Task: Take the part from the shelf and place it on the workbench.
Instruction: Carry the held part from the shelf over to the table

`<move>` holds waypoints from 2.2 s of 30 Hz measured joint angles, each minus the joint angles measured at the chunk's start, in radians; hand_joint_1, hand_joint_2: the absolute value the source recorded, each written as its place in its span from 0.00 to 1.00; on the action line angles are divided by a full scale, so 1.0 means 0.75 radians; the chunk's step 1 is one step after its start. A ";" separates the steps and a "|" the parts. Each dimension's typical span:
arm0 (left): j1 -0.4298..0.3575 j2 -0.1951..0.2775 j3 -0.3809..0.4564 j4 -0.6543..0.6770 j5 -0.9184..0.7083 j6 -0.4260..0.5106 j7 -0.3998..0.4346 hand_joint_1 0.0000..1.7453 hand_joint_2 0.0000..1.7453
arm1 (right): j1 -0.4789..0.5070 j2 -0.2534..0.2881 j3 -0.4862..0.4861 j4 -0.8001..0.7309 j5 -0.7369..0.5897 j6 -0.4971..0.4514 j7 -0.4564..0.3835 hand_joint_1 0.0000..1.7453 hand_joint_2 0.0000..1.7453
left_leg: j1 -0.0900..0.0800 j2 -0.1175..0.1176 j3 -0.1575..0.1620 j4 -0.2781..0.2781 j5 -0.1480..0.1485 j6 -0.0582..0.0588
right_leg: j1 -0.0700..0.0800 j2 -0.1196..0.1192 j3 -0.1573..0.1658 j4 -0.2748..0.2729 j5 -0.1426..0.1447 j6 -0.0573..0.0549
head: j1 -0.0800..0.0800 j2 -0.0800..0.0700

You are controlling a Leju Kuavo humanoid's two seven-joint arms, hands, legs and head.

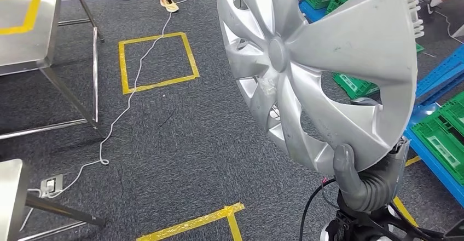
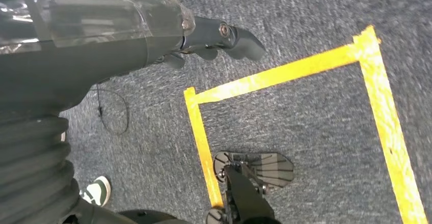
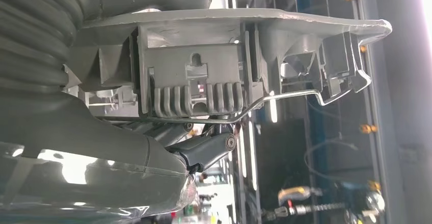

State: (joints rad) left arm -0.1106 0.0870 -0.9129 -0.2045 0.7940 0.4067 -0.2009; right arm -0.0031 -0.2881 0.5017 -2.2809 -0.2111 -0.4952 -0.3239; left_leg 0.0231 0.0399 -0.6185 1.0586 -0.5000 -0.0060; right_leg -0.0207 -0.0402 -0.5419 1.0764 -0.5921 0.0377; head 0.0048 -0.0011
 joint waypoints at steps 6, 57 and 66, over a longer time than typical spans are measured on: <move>0.000 -0.003 0.000 0.000 0.000 -0.001 0.002 0.00 1.00 | 0.003 -0.002 0.000 0.001 0.000 0.000 0.000 1.00 1.00 | -0.028 -0.097 -0.013 0.001 0.015 0.026 | 0.021 0.049 -0.107 0.261 -0.091 -0.042 | 0.041 0.000; 0.002 -0.026 -0.001 0.001 -0.013 0.019 0.021 0.00 1.00 | -0.021 -0.006 -0.009 0.022 -0.054 0.044 -0.009 1.00 1.00 | -0.020 0.035 0.022 -0.015 -0.004 -0.024 | 0.035 -0.037 0.029 -0.094 0.082 -0.050 | -0.012 0.000; -0.002 -0.023 -0.001 0.001 -0.013 0.020 0.023 0.00 1.00 | -0.009 -0.005 -0.010 0.031 -0.054 0.047 -0.011 1.00 1.00 | -0.024 -0.069 0.007 -0.023 0.017 0.026 | 0.022 0.043 -0.127 0.293 -0.116 -0.025 | 0.023 0.000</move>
State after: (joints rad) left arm -0.1118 0.0696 -0.9133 -0.2039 0.7842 0.4219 -0.1836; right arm -0.0100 -0.2922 0.4944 -2.2577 -0.2514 -0.4599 -0.3323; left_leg 0.0052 -0.0122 -0.6129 1.0414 -0.4874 0.0136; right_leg -0.0039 -0.0078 -0.6370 1.2965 -0.6792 0.0188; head 0.0219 -0.0011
